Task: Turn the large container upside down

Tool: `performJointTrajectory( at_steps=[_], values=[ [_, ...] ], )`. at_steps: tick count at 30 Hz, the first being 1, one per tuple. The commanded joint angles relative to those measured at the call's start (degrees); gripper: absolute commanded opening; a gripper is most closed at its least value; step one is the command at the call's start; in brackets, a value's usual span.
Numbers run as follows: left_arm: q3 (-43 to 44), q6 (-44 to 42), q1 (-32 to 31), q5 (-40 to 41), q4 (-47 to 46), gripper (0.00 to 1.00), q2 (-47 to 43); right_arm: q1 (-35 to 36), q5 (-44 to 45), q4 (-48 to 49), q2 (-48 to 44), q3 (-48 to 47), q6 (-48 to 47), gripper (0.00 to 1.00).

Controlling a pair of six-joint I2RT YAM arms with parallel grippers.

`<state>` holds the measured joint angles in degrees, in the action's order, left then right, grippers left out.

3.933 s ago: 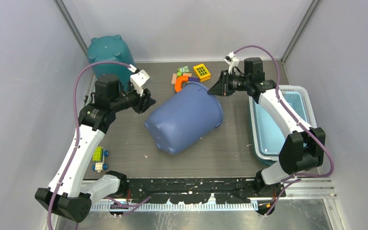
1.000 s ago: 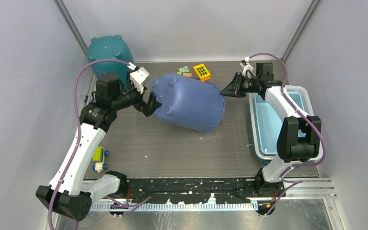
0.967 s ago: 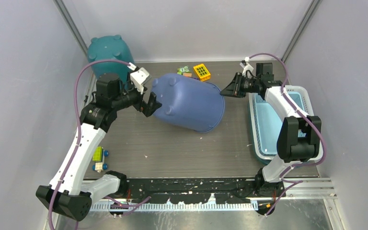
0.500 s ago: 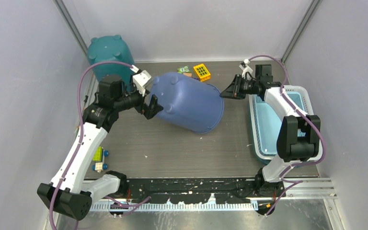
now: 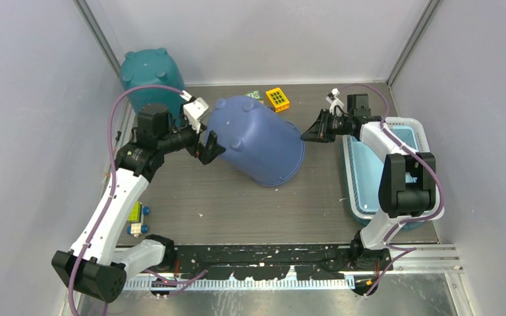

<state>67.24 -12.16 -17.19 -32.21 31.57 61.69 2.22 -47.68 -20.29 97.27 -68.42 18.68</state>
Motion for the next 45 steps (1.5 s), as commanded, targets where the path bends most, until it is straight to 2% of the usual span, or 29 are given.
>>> performJointTrajectory(
  at_steps=[1, 22, 33, 45],
  values=[
    [-0.31, 0.73, -0.2, -1.27, -3.09, 1.0, -0.09, 1.28, -0.79, 2.0, 0.84, 0.46, 0.29, 0.01],
    [-1.4, 0.84, -0.17, -0.92, -3.74, 1.0, -1.34, 6.73, -0.26, 1.33, 4.55, -0.07, -1.81, 0.01],
    [-0.38, -0.73, -0.12, -6.25, -1.62, 1.0, -2.28, 8.36, 1.04, 4.32, 6.82, 1.02, 0.5, 0.01],
    [-1.05, -0.67, -0.15, -5.77, -1.98, 1.0, -2.21, 9.16, 1.49, 3.1, 6.84, 0.51, -0.94, 0.01]
  ],
)
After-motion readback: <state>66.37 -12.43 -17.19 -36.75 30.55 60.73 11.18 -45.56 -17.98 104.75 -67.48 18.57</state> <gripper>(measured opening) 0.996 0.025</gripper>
